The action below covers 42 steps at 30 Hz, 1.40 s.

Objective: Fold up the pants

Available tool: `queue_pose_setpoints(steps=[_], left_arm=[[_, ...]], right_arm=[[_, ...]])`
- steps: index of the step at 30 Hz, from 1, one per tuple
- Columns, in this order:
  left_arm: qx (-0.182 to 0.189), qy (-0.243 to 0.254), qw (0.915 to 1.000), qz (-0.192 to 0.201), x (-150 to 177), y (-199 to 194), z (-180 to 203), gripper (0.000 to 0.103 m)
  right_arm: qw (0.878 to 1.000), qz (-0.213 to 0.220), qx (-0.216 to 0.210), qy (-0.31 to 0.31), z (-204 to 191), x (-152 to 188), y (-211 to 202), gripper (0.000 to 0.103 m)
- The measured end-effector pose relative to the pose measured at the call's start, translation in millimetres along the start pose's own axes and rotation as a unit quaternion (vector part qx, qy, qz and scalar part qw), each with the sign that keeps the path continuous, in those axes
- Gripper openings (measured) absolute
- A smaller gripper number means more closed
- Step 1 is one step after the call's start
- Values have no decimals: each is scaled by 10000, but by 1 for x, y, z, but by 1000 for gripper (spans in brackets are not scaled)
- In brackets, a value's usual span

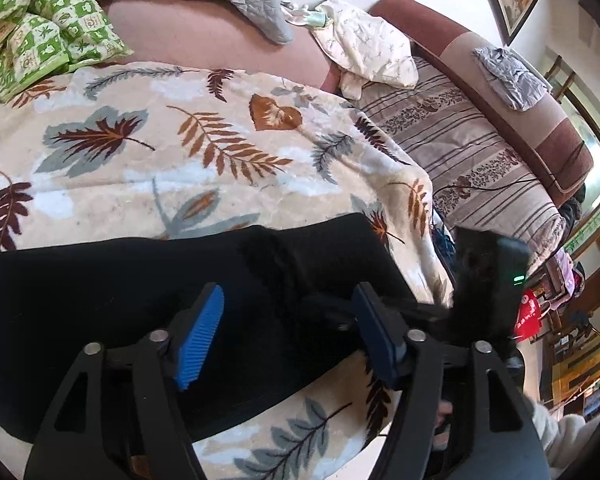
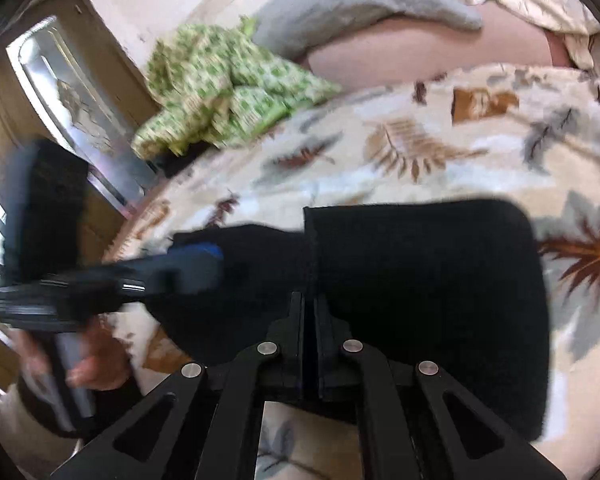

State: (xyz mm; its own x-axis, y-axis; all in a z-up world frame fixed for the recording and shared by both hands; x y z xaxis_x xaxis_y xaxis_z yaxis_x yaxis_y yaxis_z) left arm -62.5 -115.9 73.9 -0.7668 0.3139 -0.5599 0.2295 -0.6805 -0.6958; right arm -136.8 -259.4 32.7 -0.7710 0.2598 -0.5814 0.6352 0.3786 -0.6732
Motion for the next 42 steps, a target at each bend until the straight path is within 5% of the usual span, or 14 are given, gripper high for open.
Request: queue_pose_setpoints(steps=[3,7,18,21,22,29,33,36,42], left_arm=[[-96,-43,9999,-44,-4,15,4,71],[-487,352,9980,-216,-4,42,20,71],[-833,741,9920,-592,-1,88,44,67],[-895,653,9920,-601,-2,86,40,19],[-719,586,9938,-608,-3,82,40,11],[-384,470,9974,-377,-2,39,39,10],[-955,320,9934,-542,6,54,19,10],[-899,69,9948,-477,3,63,9,10],[-1142,472,9913,-443,7,52,17,18]], right_arm=[[9988,86,-251,403,13,3,-3,6],[9981,178,-365,470,17,6,-34,46],[9985,228,-48,488,48,24,-78,48],[9988,309,214,328,52,20,-92,48],[9987,332,291,262,52,19,-95,48],[9960,545,697,-120,44,-7,-103,48],[9966,403,702,-179,43,-13,-68,45],[9940,-15,1079,-170,49,-2,-31,43],[9918,77,1208,-421,36,-2,-44,44]])
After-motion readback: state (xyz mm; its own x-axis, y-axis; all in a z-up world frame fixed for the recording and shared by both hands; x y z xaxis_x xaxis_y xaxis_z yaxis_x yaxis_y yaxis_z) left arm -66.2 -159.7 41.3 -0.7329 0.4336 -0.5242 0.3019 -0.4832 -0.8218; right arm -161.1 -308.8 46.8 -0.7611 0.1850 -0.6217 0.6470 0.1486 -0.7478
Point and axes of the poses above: each gripper's, at about its wrist camera, not at the fingertips, and y roughly the way its jaws point, z to its right, x to its underside, the point moved 2 cm from there along y, roughly the way its jaws point
